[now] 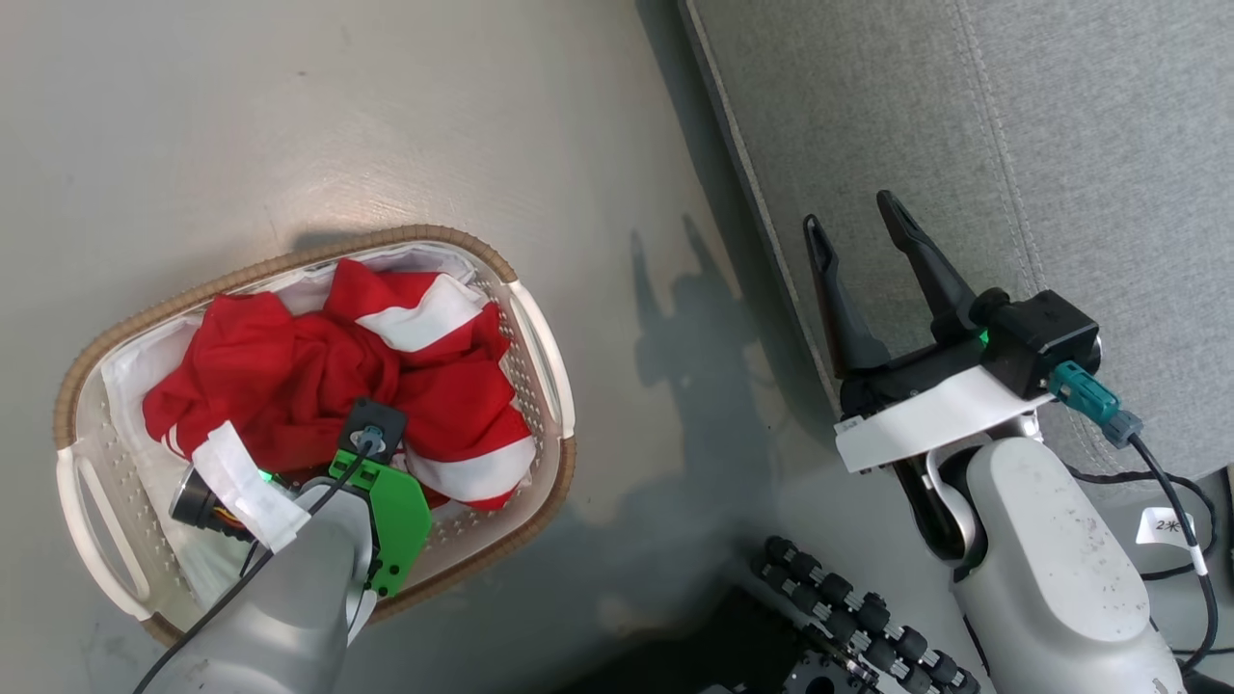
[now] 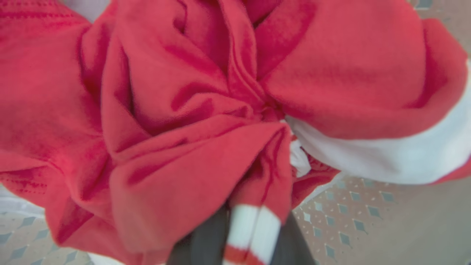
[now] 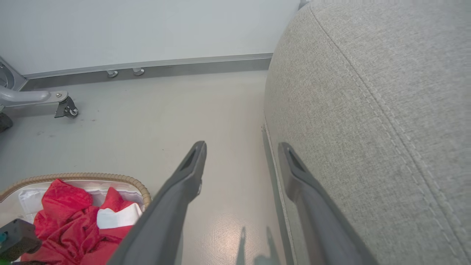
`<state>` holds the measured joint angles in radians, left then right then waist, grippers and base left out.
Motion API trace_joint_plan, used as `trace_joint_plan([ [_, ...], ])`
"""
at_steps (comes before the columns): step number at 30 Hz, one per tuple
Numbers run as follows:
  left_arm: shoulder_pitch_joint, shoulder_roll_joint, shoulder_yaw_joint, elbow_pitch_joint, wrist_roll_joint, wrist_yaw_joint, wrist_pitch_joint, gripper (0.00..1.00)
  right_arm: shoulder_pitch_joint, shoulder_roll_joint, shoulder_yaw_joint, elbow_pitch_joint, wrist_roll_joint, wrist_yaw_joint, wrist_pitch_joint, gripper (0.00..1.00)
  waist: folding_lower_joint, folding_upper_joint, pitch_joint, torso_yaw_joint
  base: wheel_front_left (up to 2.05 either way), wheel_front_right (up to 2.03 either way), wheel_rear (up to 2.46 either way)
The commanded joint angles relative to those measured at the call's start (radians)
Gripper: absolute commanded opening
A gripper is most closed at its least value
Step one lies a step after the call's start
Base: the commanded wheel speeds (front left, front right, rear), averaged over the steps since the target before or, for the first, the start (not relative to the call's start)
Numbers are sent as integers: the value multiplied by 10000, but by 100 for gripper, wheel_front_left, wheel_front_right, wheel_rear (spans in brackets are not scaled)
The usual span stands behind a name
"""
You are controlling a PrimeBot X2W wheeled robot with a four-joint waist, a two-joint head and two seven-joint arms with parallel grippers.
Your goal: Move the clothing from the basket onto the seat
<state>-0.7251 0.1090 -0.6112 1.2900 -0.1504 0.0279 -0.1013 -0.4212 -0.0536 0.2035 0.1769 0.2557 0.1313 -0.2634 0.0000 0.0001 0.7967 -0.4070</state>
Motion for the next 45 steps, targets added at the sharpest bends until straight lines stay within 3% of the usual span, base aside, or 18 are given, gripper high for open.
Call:
trace_joint_plan([
  [1, 91, 4, -52, -8, -10, 67, -103, 0, -22, 5, 38, 80, -44, -10, -18, 100, 0, -1, -195, 1, 0, 0, 0],
  [13, 1279, -318, -41, 4, -490, -26, -600, 0, 402, -114, 118, 497, -153, -10, -18, 100, 0, -1, -2162, 324, 0, 0, 0],
  [26, 2666, -554, -221, -305, -909, -343, -1486, 0, 1328, -522, 54, 812, -224, -10, -18, 100, 0, -1, -4517, 1184, 0, 0, 0],
  [34, 3233, -583, -327, -1294, -1275, -424, -1644, 0, 2006, -637, 56, 950, -285, -10, -18, 100, 0, -1, -5658, 1726, 0, 0, 0],
  [45, 4085, -571, 317, -4249, -1516, -141, -1655, 0, 2793, -702, 154, 1023, -371, -10, -18, 100, 0, -1, -6890, 2349, 0, 0, 0],
])
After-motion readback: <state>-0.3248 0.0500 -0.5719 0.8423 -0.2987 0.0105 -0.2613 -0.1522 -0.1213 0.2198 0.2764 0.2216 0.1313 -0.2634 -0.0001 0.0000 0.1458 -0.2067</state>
